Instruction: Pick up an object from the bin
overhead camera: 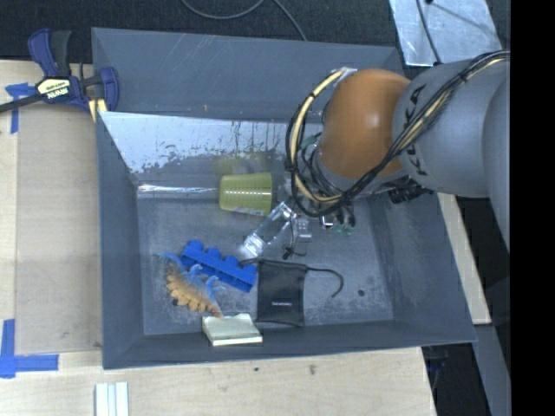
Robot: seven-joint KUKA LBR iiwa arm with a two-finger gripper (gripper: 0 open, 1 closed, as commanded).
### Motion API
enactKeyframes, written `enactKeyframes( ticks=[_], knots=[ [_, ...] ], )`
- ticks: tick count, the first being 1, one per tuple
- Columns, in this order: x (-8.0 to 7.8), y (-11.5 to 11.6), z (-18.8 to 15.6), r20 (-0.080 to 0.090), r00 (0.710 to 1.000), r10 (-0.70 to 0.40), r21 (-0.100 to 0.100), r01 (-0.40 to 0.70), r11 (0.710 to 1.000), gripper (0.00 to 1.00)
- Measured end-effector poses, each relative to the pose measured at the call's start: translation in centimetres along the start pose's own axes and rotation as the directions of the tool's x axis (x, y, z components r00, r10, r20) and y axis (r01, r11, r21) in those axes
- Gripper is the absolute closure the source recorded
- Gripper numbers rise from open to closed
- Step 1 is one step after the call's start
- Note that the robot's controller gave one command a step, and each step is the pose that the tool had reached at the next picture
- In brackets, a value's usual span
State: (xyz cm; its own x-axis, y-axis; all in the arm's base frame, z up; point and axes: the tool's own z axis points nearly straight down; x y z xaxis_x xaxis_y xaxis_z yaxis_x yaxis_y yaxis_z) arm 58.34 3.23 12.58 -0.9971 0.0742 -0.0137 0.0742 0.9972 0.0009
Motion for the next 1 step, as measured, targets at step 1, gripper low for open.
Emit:
enactKeyframes(
  ticks=[1],
  knots=[
    [-0.14,0.61,0.02,-0.001,0.994,-0.106,0.000,0.106,0.994,0.00]
  ],
)
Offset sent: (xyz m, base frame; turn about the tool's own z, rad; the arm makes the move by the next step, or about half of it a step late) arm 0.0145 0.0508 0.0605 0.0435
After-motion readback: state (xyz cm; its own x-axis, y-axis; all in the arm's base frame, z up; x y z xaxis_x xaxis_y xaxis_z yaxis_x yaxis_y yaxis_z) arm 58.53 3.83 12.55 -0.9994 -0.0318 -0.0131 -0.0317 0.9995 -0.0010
